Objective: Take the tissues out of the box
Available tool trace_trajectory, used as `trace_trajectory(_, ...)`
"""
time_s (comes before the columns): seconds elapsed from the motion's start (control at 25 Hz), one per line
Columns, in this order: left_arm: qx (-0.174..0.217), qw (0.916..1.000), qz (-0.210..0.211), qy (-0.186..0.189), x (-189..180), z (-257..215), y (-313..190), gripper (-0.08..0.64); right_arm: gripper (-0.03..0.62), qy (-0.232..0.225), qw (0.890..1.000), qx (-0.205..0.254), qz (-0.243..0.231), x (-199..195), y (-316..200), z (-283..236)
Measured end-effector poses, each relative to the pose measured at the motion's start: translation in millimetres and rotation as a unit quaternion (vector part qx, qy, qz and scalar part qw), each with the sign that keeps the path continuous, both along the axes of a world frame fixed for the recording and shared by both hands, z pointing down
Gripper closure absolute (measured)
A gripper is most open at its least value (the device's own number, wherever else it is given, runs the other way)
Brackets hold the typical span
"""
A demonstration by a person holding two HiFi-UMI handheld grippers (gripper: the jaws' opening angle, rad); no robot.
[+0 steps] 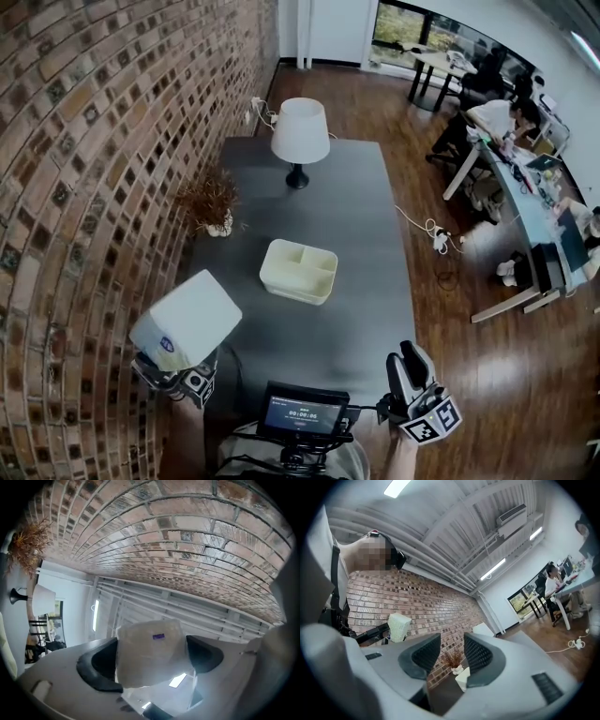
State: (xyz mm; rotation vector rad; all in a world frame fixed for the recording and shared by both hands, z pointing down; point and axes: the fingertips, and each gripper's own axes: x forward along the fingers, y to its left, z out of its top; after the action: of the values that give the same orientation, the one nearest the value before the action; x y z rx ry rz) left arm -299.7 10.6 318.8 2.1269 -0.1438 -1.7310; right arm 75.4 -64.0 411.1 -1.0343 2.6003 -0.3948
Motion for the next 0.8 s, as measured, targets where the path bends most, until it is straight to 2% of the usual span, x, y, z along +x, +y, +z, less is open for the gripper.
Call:
trace_trajectory(0.24,0.021,0.9997,0.004,0.015,-7,-5,4,0.12,0.438,0.006,1.0,0.003,0.008,0,1,-4)
trace_trajectory(0.52,0.04,0.9991,0.008,0.012,-10,-9,10,0.12,0.438,0.01,1.0,0.003,0.012,-2,3,-3)
trace_trajectory(0.8,0.041,0.9991,0.004,0.01,-12,-13,12,0.12,0.439,0.012,1.0,0.009,0.011,-7,2,-6)
